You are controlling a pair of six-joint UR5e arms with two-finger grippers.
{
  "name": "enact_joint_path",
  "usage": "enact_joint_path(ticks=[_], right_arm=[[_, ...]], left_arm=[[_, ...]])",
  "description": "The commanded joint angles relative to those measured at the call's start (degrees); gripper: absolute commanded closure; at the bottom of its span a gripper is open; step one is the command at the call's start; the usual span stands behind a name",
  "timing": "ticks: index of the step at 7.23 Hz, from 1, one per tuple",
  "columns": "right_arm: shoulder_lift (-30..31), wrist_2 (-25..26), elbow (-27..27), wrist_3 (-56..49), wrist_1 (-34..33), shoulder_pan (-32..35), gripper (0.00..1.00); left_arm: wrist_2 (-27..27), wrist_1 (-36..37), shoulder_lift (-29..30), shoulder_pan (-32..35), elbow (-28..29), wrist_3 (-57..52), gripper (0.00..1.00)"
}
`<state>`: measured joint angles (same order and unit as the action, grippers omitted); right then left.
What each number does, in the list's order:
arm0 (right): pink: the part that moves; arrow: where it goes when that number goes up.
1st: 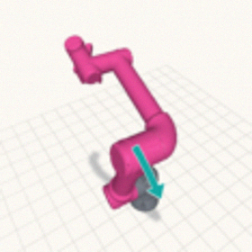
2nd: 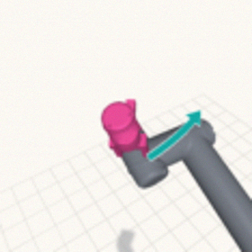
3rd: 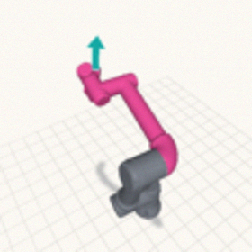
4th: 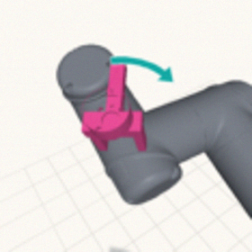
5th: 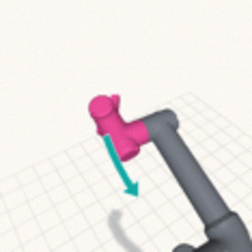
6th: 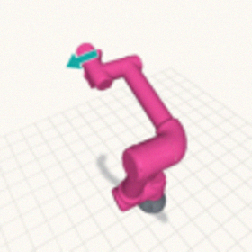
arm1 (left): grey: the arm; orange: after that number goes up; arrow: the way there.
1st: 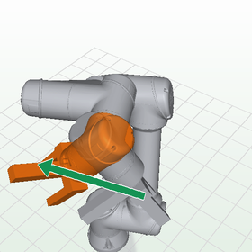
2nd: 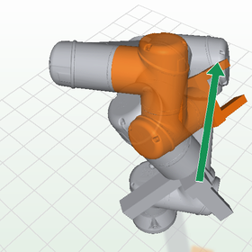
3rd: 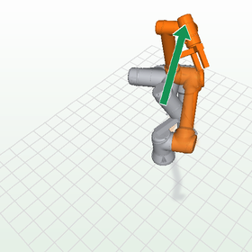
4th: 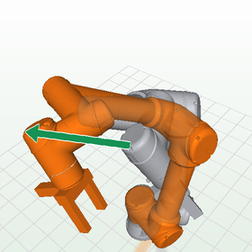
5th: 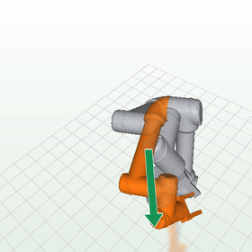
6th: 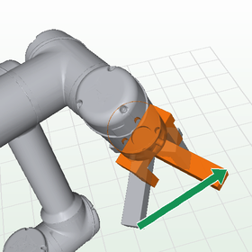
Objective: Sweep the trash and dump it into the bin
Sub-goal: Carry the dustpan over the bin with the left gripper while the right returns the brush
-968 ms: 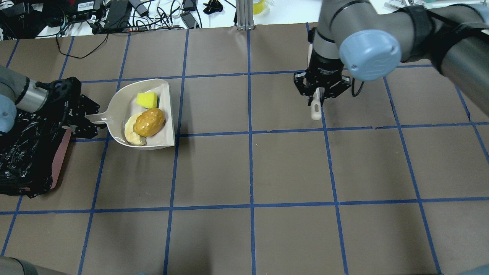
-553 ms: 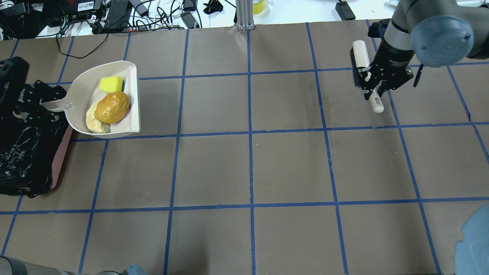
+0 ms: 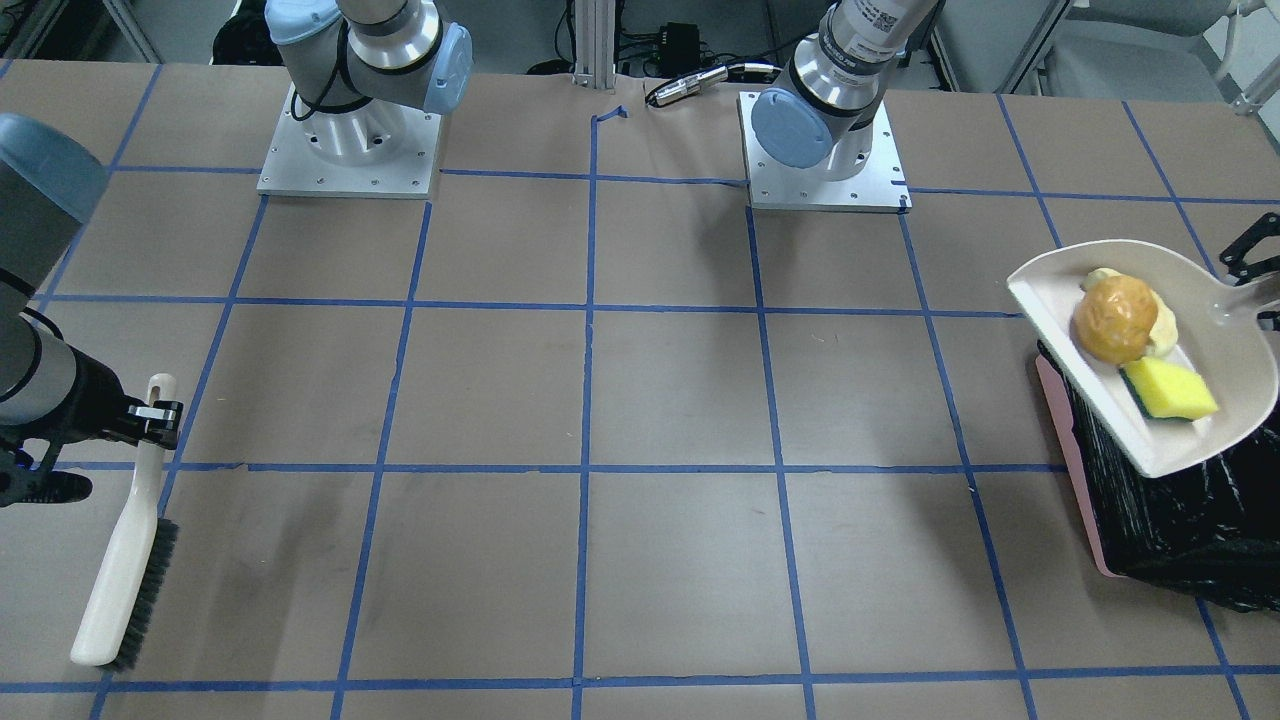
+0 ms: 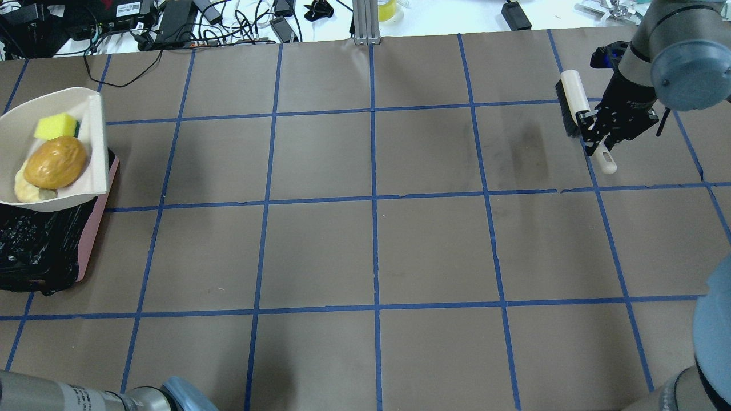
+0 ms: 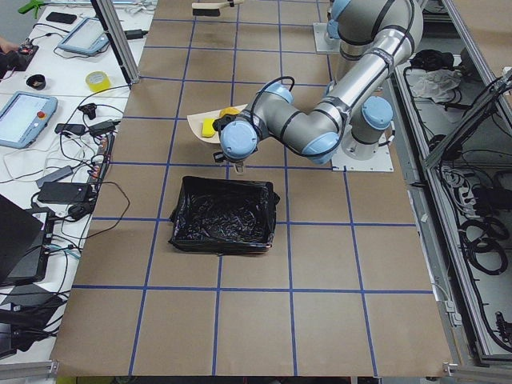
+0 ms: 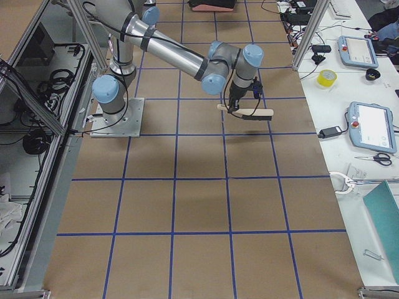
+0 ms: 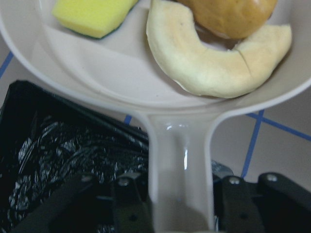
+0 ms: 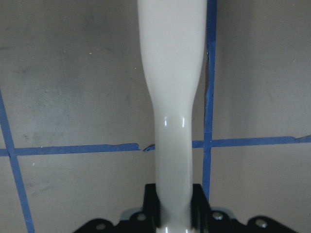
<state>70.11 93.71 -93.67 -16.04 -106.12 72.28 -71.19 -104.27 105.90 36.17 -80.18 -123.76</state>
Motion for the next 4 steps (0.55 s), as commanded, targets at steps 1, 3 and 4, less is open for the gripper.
enact_joint_path(ticks=[1,3,4], right_arm=[[-1.46,0.07,-0.38,-2.84,-1.72,-1.43,1.00],[-3.22,0.59,-0.38,-3.03,-2.25,-1.70,1.00],[-3.57,1.21,-0.46,-2.94,-2.25,-1.70,1.00]], left_arm=[[-2.89,-1.73,3.50,-5.83,5.90,0.79,1.00],[-8.32,3.70,7.46,-8.22,8.63,1.32,1.00],[-10.52,5.81,8.69,-9.70,9.95,1.41,1.00]])
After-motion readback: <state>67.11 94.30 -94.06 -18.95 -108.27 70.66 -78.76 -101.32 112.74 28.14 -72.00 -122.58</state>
